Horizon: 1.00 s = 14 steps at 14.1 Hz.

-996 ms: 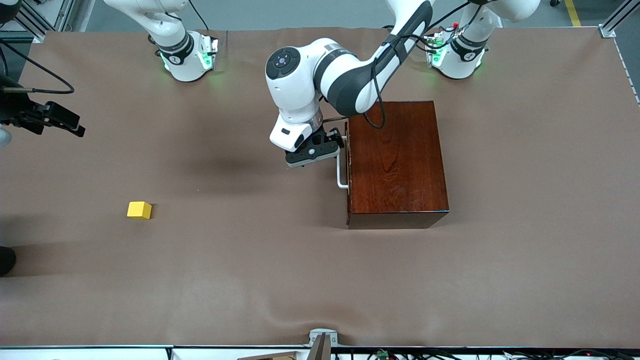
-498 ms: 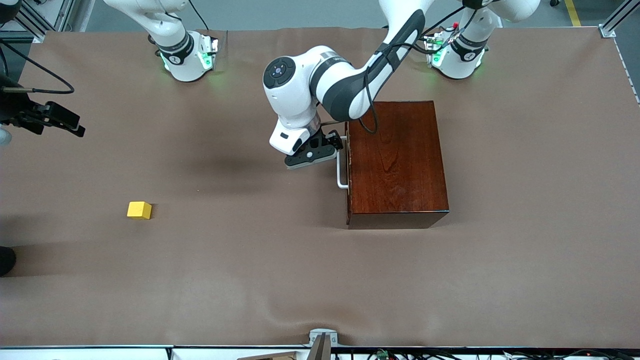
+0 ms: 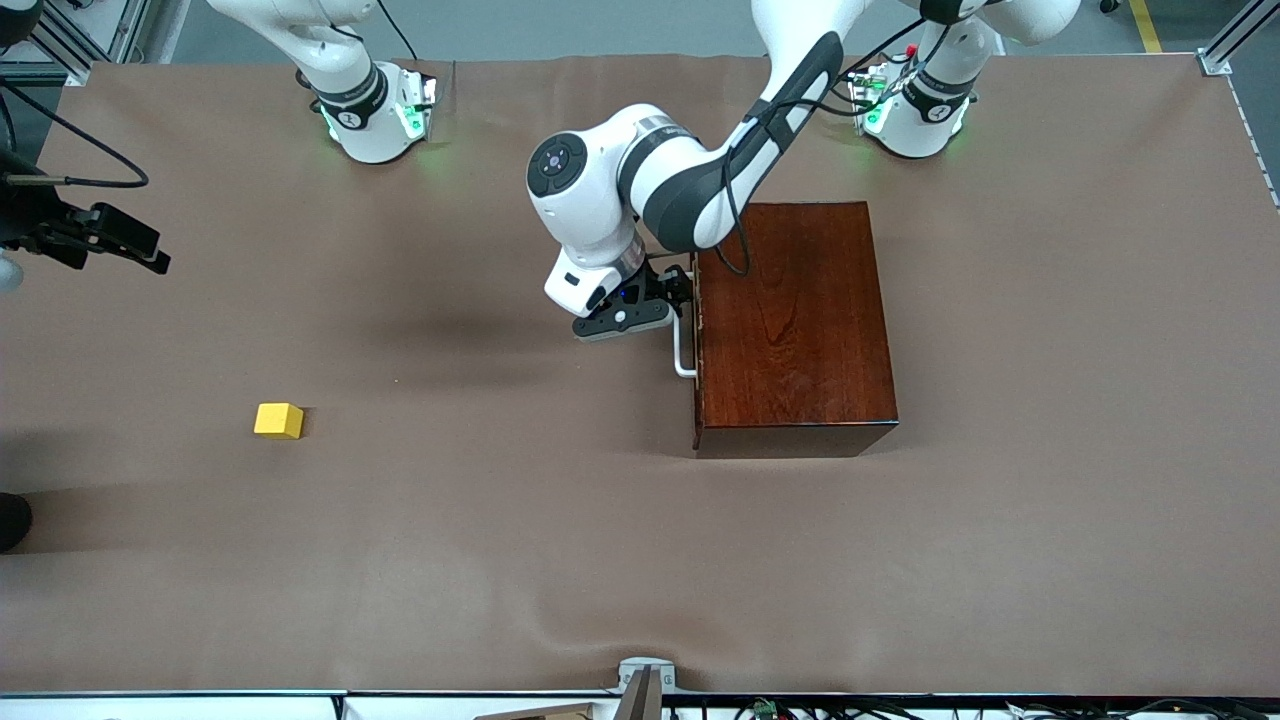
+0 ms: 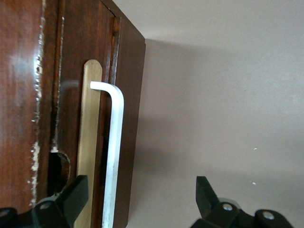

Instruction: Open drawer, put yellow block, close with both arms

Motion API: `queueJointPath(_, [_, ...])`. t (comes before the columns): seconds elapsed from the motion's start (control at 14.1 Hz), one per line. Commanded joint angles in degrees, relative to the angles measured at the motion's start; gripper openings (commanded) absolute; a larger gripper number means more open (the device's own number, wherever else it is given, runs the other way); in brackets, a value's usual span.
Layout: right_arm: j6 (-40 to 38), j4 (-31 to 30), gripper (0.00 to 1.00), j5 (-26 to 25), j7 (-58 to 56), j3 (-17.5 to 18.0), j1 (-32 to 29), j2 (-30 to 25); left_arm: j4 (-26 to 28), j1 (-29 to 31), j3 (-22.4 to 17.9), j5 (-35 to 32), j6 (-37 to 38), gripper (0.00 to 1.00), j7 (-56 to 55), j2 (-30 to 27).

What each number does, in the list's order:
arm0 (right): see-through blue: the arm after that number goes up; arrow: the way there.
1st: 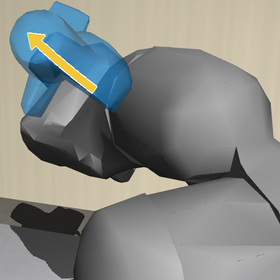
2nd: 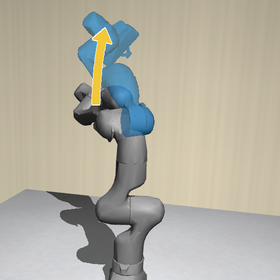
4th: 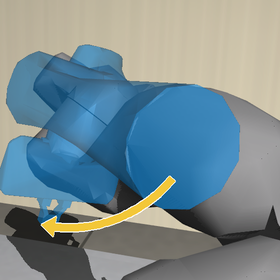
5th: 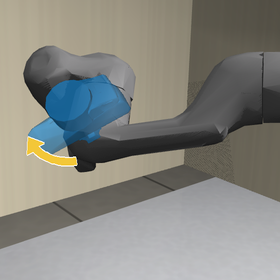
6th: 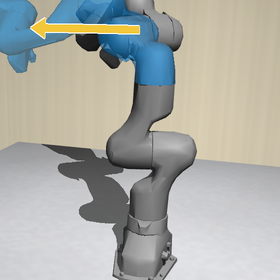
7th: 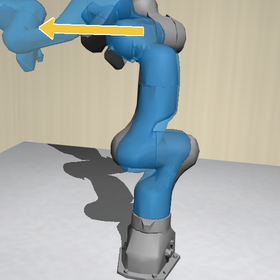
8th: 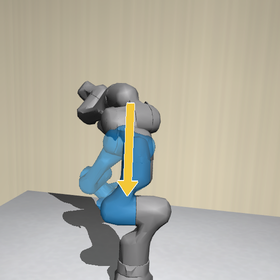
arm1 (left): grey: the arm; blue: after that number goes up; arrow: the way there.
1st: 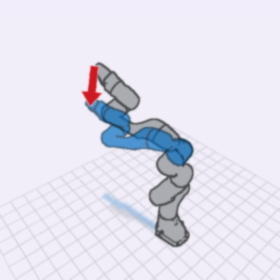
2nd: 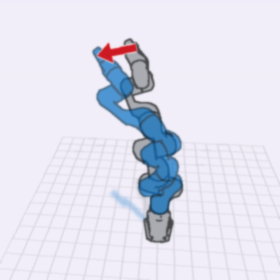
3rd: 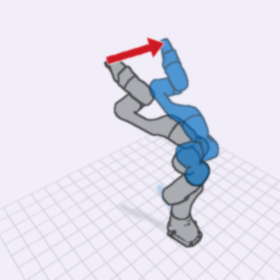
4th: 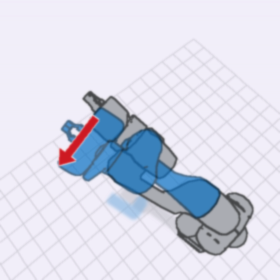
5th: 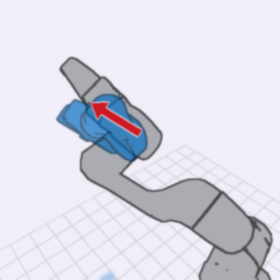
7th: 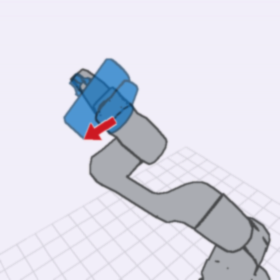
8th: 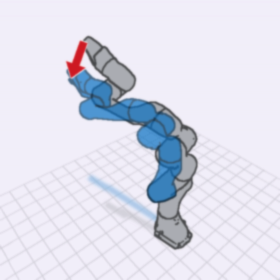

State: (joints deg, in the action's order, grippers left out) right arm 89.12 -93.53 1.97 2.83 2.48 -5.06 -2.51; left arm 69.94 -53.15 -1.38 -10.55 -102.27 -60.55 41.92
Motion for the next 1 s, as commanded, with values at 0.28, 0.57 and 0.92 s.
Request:
queueJointPath(0.28, [-0.18,-0.34,1.0,-0.57,0.07,-0.11,0.31,-0.91,-0.77,0.06,-0.02,0.53,1.72,1.0,2.8,1.94])
queueJointPath(0.57, [-0.26,-0.34,1.0,-0.57,0.07,-0.02,0.31,-0.91,-0.77,0.06,-0.02,0.44,2.07,1.0,3.07,2.99])
queueJointPath(0.92, [-0.26,-0.34,1.0,-0.57,0.07,-0.02,0.31,-0.91,-0.85,-0.03,-0.02,0.36,1.99,1.0,2.98,4.39])
